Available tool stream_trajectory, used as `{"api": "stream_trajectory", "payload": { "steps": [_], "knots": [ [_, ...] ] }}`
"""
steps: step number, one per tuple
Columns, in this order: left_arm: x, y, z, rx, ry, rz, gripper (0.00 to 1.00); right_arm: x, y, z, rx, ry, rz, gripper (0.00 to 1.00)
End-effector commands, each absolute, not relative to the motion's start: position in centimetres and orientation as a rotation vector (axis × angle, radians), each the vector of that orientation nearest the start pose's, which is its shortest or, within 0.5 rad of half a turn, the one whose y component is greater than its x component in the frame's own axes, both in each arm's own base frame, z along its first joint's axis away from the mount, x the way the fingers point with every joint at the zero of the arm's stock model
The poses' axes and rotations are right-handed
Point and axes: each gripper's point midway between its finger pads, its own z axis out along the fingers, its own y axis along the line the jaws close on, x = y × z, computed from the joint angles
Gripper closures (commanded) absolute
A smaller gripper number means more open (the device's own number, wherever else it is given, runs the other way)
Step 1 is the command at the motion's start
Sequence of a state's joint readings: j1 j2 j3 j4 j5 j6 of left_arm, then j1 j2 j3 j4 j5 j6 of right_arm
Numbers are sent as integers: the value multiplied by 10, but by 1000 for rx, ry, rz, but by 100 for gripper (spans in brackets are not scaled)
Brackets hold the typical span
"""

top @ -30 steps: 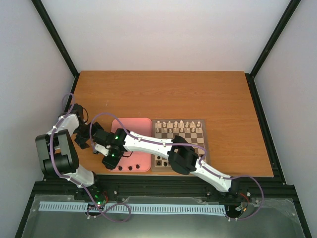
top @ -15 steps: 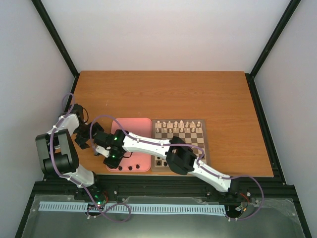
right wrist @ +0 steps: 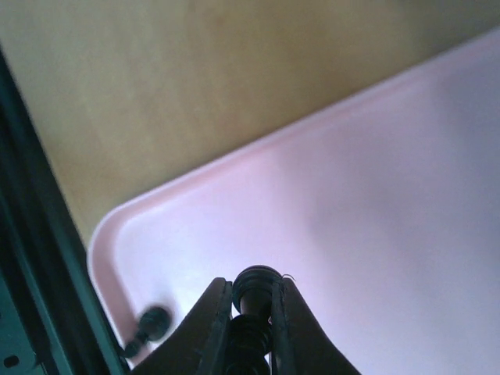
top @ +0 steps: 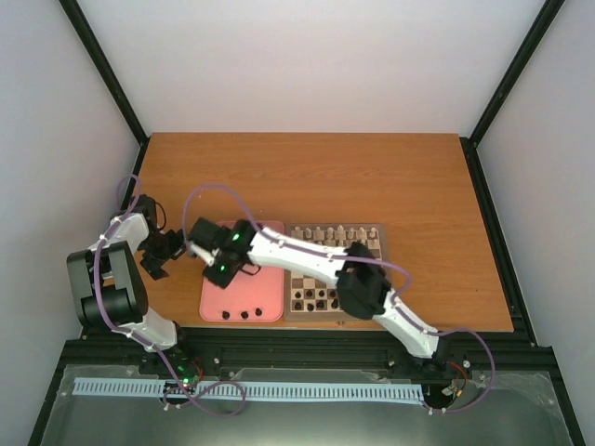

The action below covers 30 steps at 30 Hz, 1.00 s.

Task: Set up the chess pieces on the board
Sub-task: Pick up the chess piece from the storage box, then place the chess piece on the chessboard.

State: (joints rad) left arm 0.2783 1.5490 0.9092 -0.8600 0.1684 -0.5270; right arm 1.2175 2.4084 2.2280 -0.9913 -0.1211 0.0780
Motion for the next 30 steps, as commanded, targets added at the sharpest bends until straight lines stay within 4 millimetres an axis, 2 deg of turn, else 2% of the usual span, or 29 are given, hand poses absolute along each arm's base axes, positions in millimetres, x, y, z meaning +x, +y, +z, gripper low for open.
{"api": "stream_trajectory", "payload": {
  "steps": [1, 3, 4, 5, 8, 11, 12, 17, 21, 24, 30],
  "knots": [
    [270, 46, 44, -1177, 2808, -276, 0, 240, 501, 171, -1227, 2322, 447, 94],
    [271, 46, 46, -1169, 2804, -277, 0, 251, 474, 186, -1129, 2351, 442, 94],
    [272, 46, 47, -1171, 2800, -278, 0, 252, 454, 179, -1087, 2396, 419, 94],
    [272, 46, 47, -1171, 2800, -279, 0, 253, 437, 182, -1044, 2416, 414, 94],
    [275, 46, 49, -1169, 2797, -287, 0, 245, 380, 173, -950, 2501, 339, 94],
    [275, 47, 51, -1160, 2794, -279, 0, 222, 323, 152, -857, 2612, 279, 94],
    [275, 48, 52, -1157, 2791, -272, 0, 213, 305, 154, -810, 2630, 298, 94],
    [268, 46, 46, -1158, 2805, -270, 0, 170, 239, 134, -619, 2745, 303, 93],
    [266, 45, 44, -1158, 2809, -275, 0, 149, 210, 127, -501, 2779, 334, 92],
    [267, 45, 44, -1157, 2808, -276, 0, 139, 199, 116, -487, 2814, 330, 92],
    [267, 44, 44, -1157, 2808, -283, 0, 136, 203, 95, -481, 2840, 348, 92]
  ]
}}
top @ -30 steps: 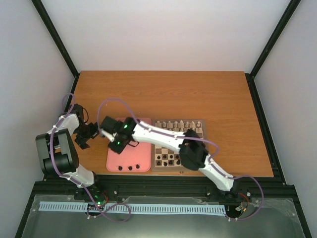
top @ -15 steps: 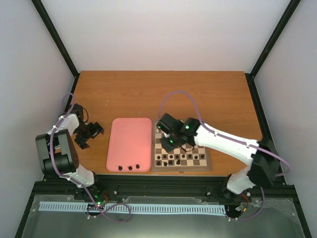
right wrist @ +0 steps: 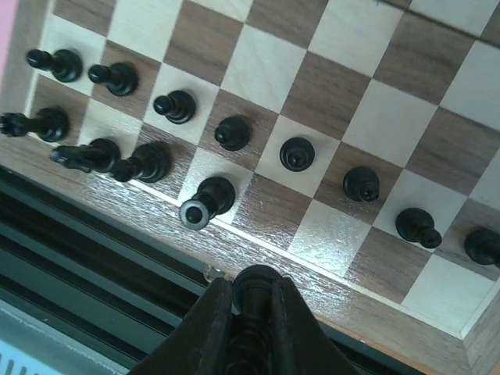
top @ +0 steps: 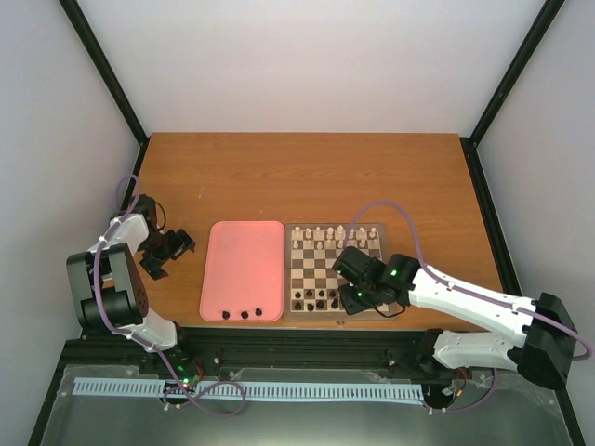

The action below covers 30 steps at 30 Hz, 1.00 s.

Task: Set up the chess pieces on the board
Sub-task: Place the chess piece on the chessboard.

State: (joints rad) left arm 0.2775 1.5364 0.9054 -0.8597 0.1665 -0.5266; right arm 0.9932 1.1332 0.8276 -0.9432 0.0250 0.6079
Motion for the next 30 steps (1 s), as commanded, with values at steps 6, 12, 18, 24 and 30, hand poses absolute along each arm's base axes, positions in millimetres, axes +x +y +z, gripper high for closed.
{"api": "stream_trajectory", "payload": {
  "steps": [6, 12, 18, 24, 30],
  "knots": [
    [266, 43, 44, -1156, 2809, -285, 0, 137, 207, 74, -473, 2874, 319, 92],
    [267, 44, 43, -1156, 2808, -287, 0, 146, 200, 69, -426, 2851, 241, 90],
    [267, 44, 41, -1160, 2813, -285, 0, 144, 199, 60, -436, 2873, 222, 88],
    [267, 45, 42, -1157, 2812, -276, 0, 146, 198, 57, -428, 2865, 215, 85],
    [267, 45, 42, -1157, 2815, -274, 0, 148, 201, 54, -442, 2866, 215, 84]
  ]
}}
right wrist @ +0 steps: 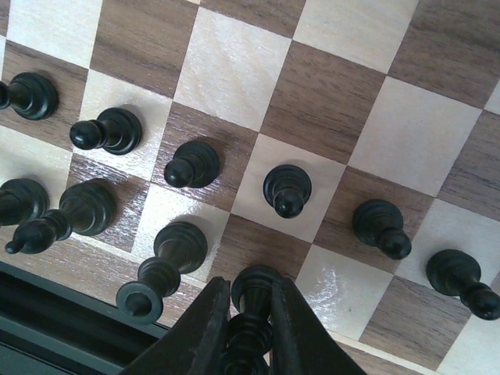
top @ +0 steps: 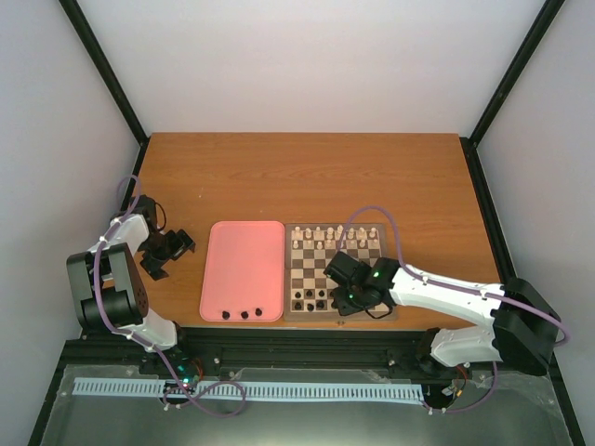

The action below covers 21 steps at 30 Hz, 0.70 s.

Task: Set up the chess pieces on the board
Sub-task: Place the chess piece on the chessboard.

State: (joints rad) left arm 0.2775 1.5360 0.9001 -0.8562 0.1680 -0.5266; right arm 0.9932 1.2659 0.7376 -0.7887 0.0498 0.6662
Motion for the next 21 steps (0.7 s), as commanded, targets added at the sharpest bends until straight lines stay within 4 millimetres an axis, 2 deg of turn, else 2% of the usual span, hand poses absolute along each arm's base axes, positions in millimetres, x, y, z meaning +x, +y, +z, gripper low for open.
{"api": "stream_trajectory", "payload": {
  "steps": [1, 12, 15, 21],
  "knots": [
    [267, 45, 42, -1156, 2815, -275, 0, 148, 202, 54, -445, 2866, 219, 84],
    [266, 45, 40, -1159, 2818, -277, 0, 151, 201, 54, -437, 2865, 196, 83],
    [267, 44, 40, -1158, 2817, -280, 0, 151, 202, 54, -440, 2864, 196, 79],
    [266, 44, 40, -1156, 2820, -280, 0, 152, 204, 54, -453, 2863, 198, 77]
  ]
}}
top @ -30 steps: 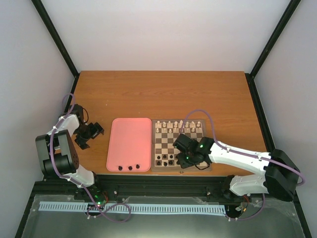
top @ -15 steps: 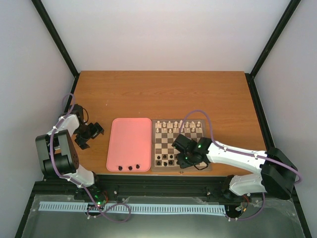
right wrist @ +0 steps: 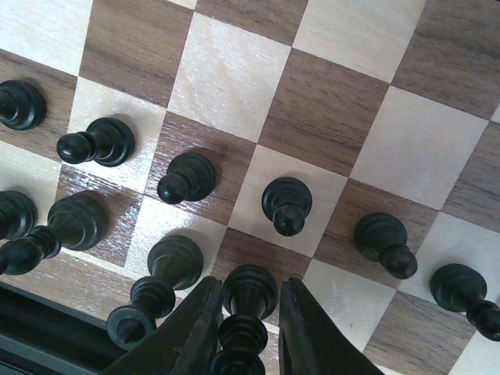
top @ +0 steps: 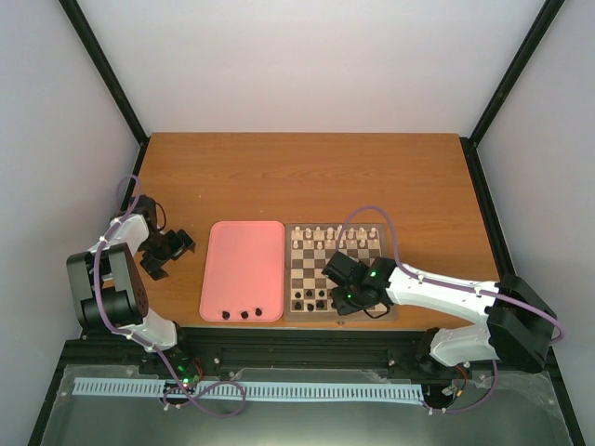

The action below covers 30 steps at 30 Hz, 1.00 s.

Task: Set up the chess pieces on the board
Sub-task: Place the chess piece on the chessboard, then pick up the chess piece from the storage box.

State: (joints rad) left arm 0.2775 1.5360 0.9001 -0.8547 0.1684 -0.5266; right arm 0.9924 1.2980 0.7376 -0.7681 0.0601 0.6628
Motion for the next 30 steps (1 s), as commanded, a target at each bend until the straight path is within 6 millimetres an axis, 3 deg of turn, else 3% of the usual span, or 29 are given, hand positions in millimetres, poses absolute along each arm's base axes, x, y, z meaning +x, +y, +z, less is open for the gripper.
{"api": "stream_trajectory", "payload": {
  "steps": [1, 9, 20, 25, 29, 30],
  "knots": [
    [266, 44, 40, -1155, 2821, -279, 0, 152, 203, 54, -451, 2865, 190, 77],
    [268, 44, 41, -1155, 2816, -285, 0, 152, 205, 71, -453, 2841, 224, 71],
    [268, 44, 42, -1155, 2813, -287, 0, 159, 212, 120, -521, 2779, 254, 67],
    [270, 43, 43, -1153, 2812, -298, 0, 183, 256, 148, -697, 2698, 305, 56],
    [271, 42, 44, -1152, 2809, -306, 0, 202, 310, 165, -885, 2603, 403, 54],
    [271, 42, 44, -1152, 2812, -307, 0, 203, 326, 157, -954, 2603, 415, 54]
  ]
}}
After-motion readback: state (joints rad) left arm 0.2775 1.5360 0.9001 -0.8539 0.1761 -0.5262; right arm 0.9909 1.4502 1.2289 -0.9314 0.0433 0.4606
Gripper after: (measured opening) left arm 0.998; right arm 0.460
